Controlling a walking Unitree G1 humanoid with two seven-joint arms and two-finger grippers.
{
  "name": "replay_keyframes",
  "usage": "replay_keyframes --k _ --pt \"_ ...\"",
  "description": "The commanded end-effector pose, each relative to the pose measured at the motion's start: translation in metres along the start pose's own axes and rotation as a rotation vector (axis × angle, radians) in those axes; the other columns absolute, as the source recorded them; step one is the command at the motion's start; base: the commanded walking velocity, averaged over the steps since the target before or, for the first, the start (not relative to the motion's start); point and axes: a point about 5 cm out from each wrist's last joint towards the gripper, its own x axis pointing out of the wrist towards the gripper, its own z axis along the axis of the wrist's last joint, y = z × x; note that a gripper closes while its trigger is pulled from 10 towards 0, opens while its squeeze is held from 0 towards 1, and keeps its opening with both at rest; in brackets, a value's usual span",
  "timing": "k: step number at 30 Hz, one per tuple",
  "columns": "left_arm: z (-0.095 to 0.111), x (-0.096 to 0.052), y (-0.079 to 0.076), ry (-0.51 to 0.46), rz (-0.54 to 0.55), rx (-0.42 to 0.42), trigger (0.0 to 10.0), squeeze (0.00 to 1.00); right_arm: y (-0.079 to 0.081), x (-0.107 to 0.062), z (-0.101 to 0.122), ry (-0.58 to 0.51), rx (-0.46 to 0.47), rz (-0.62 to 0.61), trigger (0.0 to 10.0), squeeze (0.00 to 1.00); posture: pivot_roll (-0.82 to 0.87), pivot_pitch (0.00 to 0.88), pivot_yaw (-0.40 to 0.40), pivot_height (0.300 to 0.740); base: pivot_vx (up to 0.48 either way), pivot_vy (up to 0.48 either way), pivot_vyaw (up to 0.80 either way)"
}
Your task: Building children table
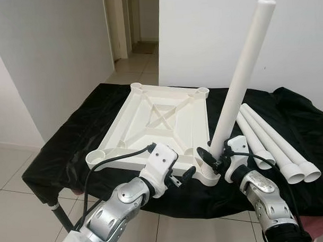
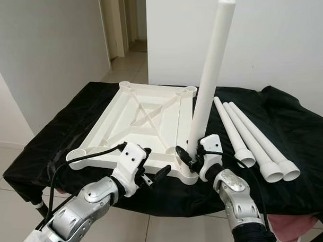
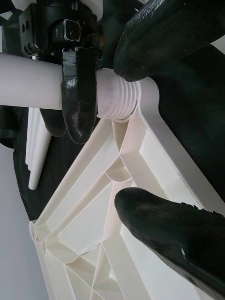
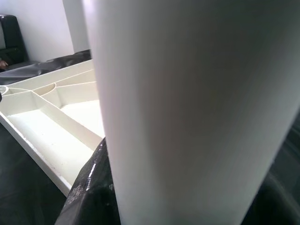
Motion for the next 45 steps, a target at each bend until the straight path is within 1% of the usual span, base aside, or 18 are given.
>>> replay_keyframes --k 1,5,8,11,13,19,20,21,23,27,28,29,31,40,41,42,43,45 --pt "-0.002 -0.001 -0.010 0.013 -0.208 0.004 10.0 0.00 0.000 -0.002 -0.009 0.030 0.067 -0.043 10.0 0.00 -0.03 0.059 0.015 0.740 0.000 0.000 0.00" --pt "-0.002 -0.001 -0.011 0.011 -0.209 -0.008 10.0 0.00 0.000 -0.001 -0.003 -0.012 0.124 -0.149 10.0 0.00 -0.04 0.062 0.014 0.740 0.000 0.000 0.00" --pt "-0.003 -0.001 -0.012 0.013 -0.211 -0.015 10.0 0.00 0.000 -0.001 -0.004 0.003 0.148 -0.279 10.0 0.00 -0.04 0.064 0.010 0.740 0.000 0.000 0.00" --pt "-0.003 -0.001 -0.013 0.014 -0.210 -0.014 10.0 0.00 0.001 -0.001 -0.004 0.009 0.150 -0.323 10.0 0.00 -0.04 0.065 0.011 0.740 0.000 0.000 0.00" --pt "-0.005 -0.002 -0.014 0.021 -0.214 -0.019 10.0 0.00 0.004 -0.003 -0.006 0.017 0.141 -0.423 10.0 0.00 -0.03 0.062 0.009 0.740 0.000 0.000 0.00" --pt "-0.007 -0.003 -0.015 0.031 -0.221 -0.020 10.0 0.00 0.012 -0.002 -0.006 0.013 0.142 -0.481 10.0 0.00 -0.03 0.057 0.010 0.740 0.000 0.000 0.00" --pt "-0.007 -0.003 -0.014 0.035 -0.221 -0.018 10.0 0.00 0.019 -0.002 -0.006 0.019 0.134 -0.565 10.0 0.00 -0.03 0.051 0.009 0.740 0.000 0.000 0.00" --pt "-0.007 -0.003 -0.014 0.035 -0.221 -0.018 10.0 0.00 0.019 -0.002 -0.006 0.019 0.134 -0.565 10.0 0.00 -0.03 0.051 0.009 0.740 0.000 0.000 0.00" --pt "-0.007 -0.003 -0.011 0.035 -0.212 -0.018 10.0 0.00 0.031 -0.005 -0.009 0.020 0.181 -0.740 10.0 0.00 -0.03 0.041 0.008 0.740 0.000 0.000 0.00" --pt "-0.007 -0.003 -0.011 0.034 -0.209 -0.017 10.0 0.00 0.036 -0.005 -0.010 0.025 0.197 -0.778 10.0 0.00 -0.02 0.038 0.006 0.740 0.000 0.000 0.00" --pt "-0.007 -0.003 -0.010 0.032 -0.207 -0.020 10.0 0.00 0.044 0.001 -0.008 0.011 0.218 -0.718 10.0 0.00 -0.03 0.033 0.008 0.740 0.000 0.000 0.00" --pt "-0.007 -0.003 -0.010 0.032 -0.207 -0.020 10.0 0.00 0.044 0.001 -0.008 0.011 0.218 -0.718 10.0 0.00 -0.03 0.033 0.008 0.740 0.000 0.000 0.00" --pt "-0.006 -0.003 -0.009 0.030 -0.207 -0.020 10.0 0.00 0.053 0.009 -0.003 -0.008 0.232 -0.630 10.0 0.00 -0.03 0.026 0.005 0.740 0.000 0.000 0.00" --pt "-0.005 -0.005 -0.007 0.022 -0.204 -0.033 10.0 0.00 0.047 0.008 0.001 -0.030 0.212 -0.634 10.0 0.00 -0.02 0.015 0.007 0.740 0.000 0.000 0.00" --pt "-0.006 -0.005 -0.007 0.021 -0.206 -0.035 10.0 0.00 0.046 0.008 0.001 -0.033 0.227 -0.628 10.0 0.24 -0.02 0.014 0.005 0.740 0.000 0.000 0.00" --pt "-0.006 -0.005 -0.007 0.021 -0.206 -0.035 10.0 0.00 0.046 0.008 0.001 -0.033 0.227 -0.628 10.0 0.24 -0.02 0.014 0.005 0.740 0.000 0.000 0.00" --pt "-0.006 -0.005 -0.008 0.022 -0.209 -0.034 10.0 0.00 0.046 0.008 0.002 -0.037 0.226 -0.629 10.0 1.00 -0.02 0.012 0.003 0.740 0.000 0.000 0.00" --pt "-0.006 -0.005 -0.009 0.022 -0.211 -0.035 10.0 0.00 0.046 0.008 0.002 -0.041 0.230 -0.619 10.0 1.00 -0.02 0.011 0.002 0.740 0.000 0.000 0.00"
